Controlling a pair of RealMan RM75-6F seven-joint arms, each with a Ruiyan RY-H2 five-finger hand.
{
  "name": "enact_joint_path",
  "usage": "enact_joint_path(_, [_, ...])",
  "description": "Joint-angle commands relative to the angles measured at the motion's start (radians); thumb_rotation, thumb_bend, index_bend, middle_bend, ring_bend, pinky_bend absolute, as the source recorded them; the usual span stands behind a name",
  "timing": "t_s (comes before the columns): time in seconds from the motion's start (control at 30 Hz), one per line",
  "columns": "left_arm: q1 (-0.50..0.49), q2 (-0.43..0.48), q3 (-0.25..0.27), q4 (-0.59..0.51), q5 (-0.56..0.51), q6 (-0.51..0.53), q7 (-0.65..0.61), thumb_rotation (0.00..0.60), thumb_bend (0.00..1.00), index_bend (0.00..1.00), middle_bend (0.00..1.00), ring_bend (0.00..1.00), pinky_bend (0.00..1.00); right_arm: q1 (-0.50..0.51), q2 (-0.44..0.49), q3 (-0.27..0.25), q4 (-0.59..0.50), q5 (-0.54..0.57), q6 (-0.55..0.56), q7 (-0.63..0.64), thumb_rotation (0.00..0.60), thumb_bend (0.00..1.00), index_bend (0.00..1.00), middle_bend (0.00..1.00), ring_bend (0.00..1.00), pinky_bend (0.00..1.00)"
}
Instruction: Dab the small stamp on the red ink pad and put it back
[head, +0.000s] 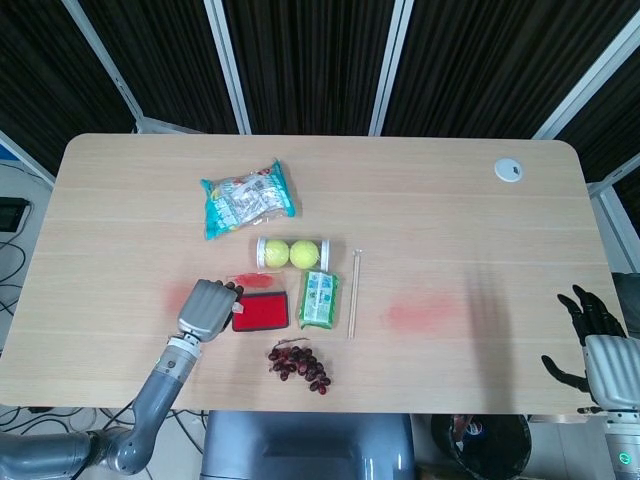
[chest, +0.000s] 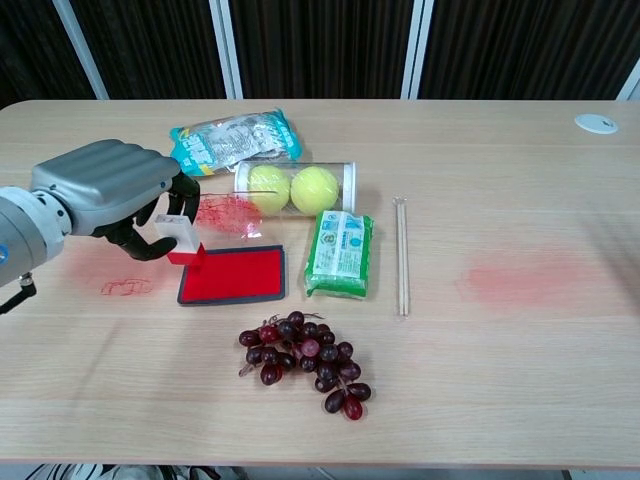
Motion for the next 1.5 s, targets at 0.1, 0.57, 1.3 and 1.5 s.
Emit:
enact_joint_path(0.1, [-0.028, -0.030, -0.015, -0.003, -0.046, -0.007, 0.056, 0.600, 0.51, 0.70, 0.71, 0.56, 0.67, 0.001, 0.001, 0.000, -0.001, 0.001, -0.001, 0.001, 0.600, 0.32, 0.15, 0.00, 0.00, 0.19])
enact_joint_path(0.57, [-0.095, -0.116, -0.016, 0.055, -0.172, -0.009, 0.194, 0.600, 0.51, 0.71, 0.72, 0.56, 0.67, 0.000, 0.002, -0.001, 0.001, -0.001, -0.003, 0.011, 0.600, 0.32, 0.15, 0.00, 0.00, 0.19])
enact_joint_path(1.3, [-0.120, -0.086, -0.009, 0.021, -0.177, 0.016, 0.177, 0.600, 0.51, 0.71, 0.72, 0.57, 0.68, 0.000, 0.001, -0.002, 0.002, -0.001, -0.002, 0.008, 0.600, 0.32, 0.15, 0.00, 0.00, 0.19])
enact_joint_path(1.5, [-0.119, -0.094, 0.011, 0.040, -0.188, 0.008, 0.179, 0.600, 0.51, 0.71, 0.72, 0.57, 0.68, 0.000, 0.001, -0.002, 0.002, -0.001, -0.001, 0.010, 0.600, 0.32, 0.15, 0.00, 0.00, 0.19])
